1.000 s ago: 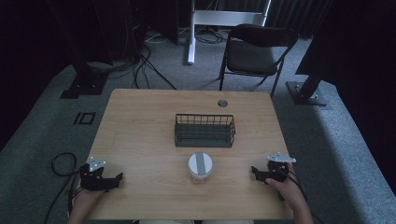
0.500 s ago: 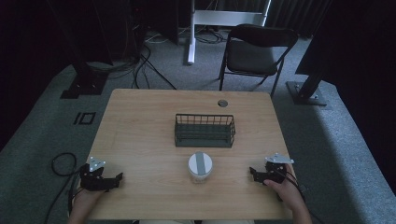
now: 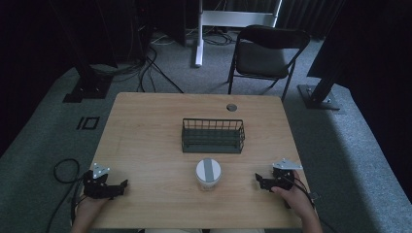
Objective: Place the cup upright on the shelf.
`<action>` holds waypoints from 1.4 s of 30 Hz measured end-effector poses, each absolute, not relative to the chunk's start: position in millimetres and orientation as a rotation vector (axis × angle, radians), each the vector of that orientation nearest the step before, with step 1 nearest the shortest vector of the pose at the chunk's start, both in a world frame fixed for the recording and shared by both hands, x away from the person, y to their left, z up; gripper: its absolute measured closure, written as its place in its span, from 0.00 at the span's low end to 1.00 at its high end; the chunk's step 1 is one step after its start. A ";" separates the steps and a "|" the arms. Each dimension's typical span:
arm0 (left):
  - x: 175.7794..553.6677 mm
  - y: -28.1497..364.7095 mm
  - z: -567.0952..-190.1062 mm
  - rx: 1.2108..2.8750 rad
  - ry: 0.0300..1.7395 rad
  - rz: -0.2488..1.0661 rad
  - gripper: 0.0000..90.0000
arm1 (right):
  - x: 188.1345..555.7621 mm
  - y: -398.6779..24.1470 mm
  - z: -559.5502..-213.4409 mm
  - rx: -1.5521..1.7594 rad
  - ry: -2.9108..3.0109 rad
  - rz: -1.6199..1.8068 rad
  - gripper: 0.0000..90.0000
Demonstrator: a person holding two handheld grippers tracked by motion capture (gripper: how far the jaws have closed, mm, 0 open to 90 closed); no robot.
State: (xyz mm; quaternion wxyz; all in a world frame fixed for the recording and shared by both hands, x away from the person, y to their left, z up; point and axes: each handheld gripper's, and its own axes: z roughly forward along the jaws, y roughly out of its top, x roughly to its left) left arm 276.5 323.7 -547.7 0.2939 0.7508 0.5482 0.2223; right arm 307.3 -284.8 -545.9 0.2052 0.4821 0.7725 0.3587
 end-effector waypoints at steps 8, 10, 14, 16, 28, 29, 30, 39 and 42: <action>276.5 323.7 -547.7 2.000 1.460 0.592 0.01 | 306.3 -273.0 -542.5 1.310 2.185 1.047 0.14; 276.5 323.7 -547.7 1.999 1.460 0.592 0.01 | 306.0 -269.8 -540.9 1.293 2.190 1.061 0.14; 276.5 323.6 -547.8 1.997 1.460 0.592 0.01 | 304.9 -262.3 -539.3 1.270 2.209 1.080 0.14; 276.5 323.6 -547.7 1.998 1.460 0.592 0.01 | 304.4 -258.7 -539.6 1.257 2.216 1.086 0.14; 276.5 323.6 -547.7 1.998 1.460 0.592 0.01 | 299.4 -236.8 -542.3 1.197 2.274 1.141 0.14; 276.4 323.7 -547.7 1.998 1.460 0.592 0.01 | 298.7 -234.8 -542.2 1.189 2.282 1.148 0.14; 276.5 323.6 -547.7 1.998 1.460 0.592 0.01 | 297.9 -232.8 -541.8 1.189 2.284 1.151 0.14; 276.5 323.6 -547.8 1.997 1.460 0.592 0.01 | 290.4 -215.1 -536.7 1.098 2.343 1.197 0.14; 276.5 323.6 -547.8 1.997 1.460 0.592 0.01 | 288.7 -210.6 -534.8 1.078 2.354 1.221 0.14</action>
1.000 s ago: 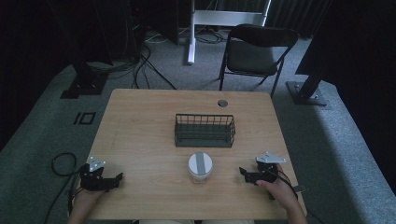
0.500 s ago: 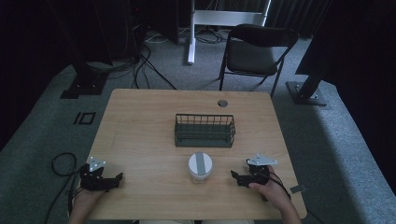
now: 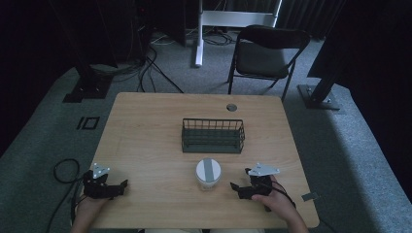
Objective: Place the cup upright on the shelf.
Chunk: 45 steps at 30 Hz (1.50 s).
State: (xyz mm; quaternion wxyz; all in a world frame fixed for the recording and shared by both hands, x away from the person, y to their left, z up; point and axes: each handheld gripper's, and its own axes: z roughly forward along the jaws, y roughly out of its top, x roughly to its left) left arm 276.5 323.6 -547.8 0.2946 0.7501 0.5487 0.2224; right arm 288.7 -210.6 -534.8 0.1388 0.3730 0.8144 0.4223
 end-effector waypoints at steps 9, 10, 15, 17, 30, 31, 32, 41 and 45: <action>276.5 323.6 -547.8 1.997 1.460 0.592 0.01 | 283.3 -197.6 -532.3 1.014 2.397 1.254 0.14; 276.5 323.6 -547.7 1.997 1.460 0.592 0.01 | 282.3 -195.6 -532.1 1.010 2.403 1.262 0.14; 276.5 323.6 -547.7 1.997 1.460 0.592 0.01 | 278.9 -186.5 -531.3 0.937 2.428 1.321 0.14; 276.5 323.6 -547.7 1.997 1.460 0.592 0.01 | 278.6 -185.3 -531.1 0.929 2.435 1.325 0.14; 276.5 323.6 -547.7 1.997 1.460 0.592 0.01 | 278.0 -170.2 -530.6 0.890 2.449 1.408 0.14; 276.5 323.6 -547.7 1.996 1.461 0.592 0.01 | 278.7 -168.2 -531.1 0.886 2.450 1.415 0.13; 276.5 323.7 -547.7 1.997 1.460 0.592 0.01 | 278.7 -168.2 -531.1 0.886 2.450 1.415 0.13; 276.5 323.6 -547.7 1.996 1.461 0.592 0.01 | 279.5 -156.4 -533.9 0.863 2.456 1.442 0.13; 276.5 323.6 -547.7 1.997 1.460 0.592 0.01 | 280.7 -151.7 -535.1 0.855 2.440 1.452 0.12</action>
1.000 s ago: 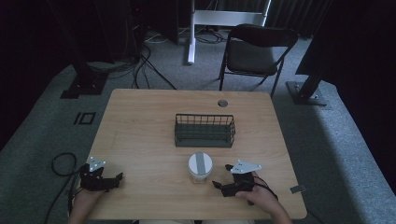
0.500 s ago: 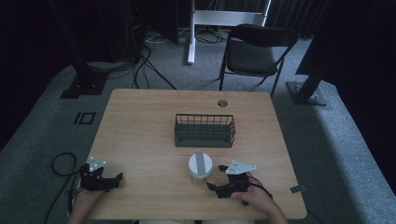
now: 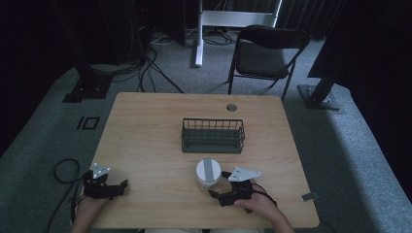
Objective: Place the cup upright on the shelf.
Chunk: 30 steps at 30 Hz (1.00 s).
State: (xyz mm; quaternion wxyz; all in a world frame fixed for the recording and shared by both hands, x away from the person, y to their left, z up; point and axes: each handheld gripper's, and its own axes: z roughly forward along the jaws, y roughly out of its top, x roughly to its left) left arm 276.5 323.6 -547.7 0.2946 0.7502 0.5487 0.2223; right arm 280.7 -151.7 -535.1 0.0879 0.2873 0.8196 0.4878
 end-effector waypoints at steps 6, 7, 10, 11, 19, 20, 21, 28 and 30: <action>276.5 323.7 -547.7 1.997 1.460 0.592 0.01 | 282.1 -145.1 -532.5 0.848 2.410 1.479 0.12; 276.5 323.7 -547.7 1.997 1.460 0.592 0.01 | 282.1 -144.0 -532.1 0.843 2.408 1.479 0.12; 276.5 323.6 -547.7 1.997 1.460 0.592 0.01 | 283.5 -140.8 -531.7 0.842 2.396 1.484 0.12; 276.5 323.6 -547.7 1.997 1.460 0.592 0.01 | 284.0 -139.7 -532.0 0.850 2.392 1.488 0.12; 276.5 323.7 -547.7 1.997 1.460 0.592 0.01 | 285.4 -132.3 -533.7 0.874 2.366 1.513 0.12; 276.5 323.7 -547.7 1.997 1.460 0.592 0.01 | 285.4 -131.4 -534.1 0.874 2.362 1.506 0.12; 276.5 323.6 -547.7 1.997 1.460 0.592 0.01 | 285.5 -130.7 -534.5 0.873 2.360 1.505 0.12; 276.5 323.6 -547.7 1.997 1.460 0.592 0.01 | 285.1 -124.5 -535.4 0.878 2.326 1.510 0.12; 276.5 323.7 -547.7 1.998 1.460 0.592 0.01 | 284.7 -122.9 -535.2 0.884 2.315 1.505 0.12</action>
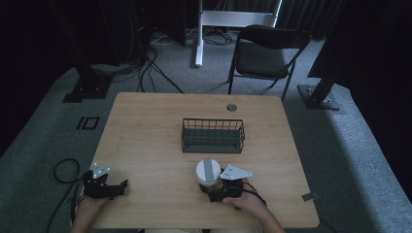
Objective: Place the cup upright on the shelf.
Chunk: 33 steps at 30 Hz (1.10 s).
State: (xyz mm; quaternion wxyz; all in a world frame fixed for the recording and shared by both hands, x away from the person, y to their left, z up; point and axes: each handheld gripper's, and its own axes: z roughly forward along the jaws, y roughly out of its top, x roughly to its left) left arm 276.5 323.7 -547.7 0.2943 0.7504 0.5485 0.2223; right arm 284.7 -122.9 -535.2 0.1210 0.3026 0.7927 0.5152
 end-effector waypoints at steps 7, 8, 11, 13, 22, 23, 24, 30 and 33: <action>276.5 323.6 -547.7 1.997 1.460 0.592 0.01 | 283.3 -118.2 -536.7 0.931 2.281 1.498 0.12; 276.5 323.6 -547.7 1.997 1.460 0.592 0.01 | 283.0 -116.9 -537.4 0.941 2.271 1.496 0.12; 276.5 323.6 -547.7 1.997 1.460 0.592 0.01 | 282.7 -114.7 -538.6 0.949 2.261 1.484 0.13; 276.5 323.6 -547.7 1.998 1.460 0.592 0.01 | 282.4 -113.1 -539.4 0.955 2.252 1.470 0.13; 276.5 323.6 -547.7 1.997 1.460 0.592 0.01 | 280.4 -111.6 -538.9 0.957 2.228 1.446 0.18; 276.5 323.6 -547.7 1.997 1.460 0.592 0.01 | 280.2 -111.9 -538.4 0.954 2.228 1.445 0.19; 276.5 323.6 -547.7 1.997 1.460 0.592 0.01 | 280.0 -112.3 -537.7 0.941 2.223 1.443 0.20; 276.5 323.6 -547.7 1.997 1.460 0.592 0.01 | 279.9 -112.8 -536.2 0.929 2.214 1.436 0.20; 276.5 323.6 -547.7 1.997 1.460 0.592 0.01 | 280.6 -113.0 -535.2 0.939 2.223 1.438 0.20</action>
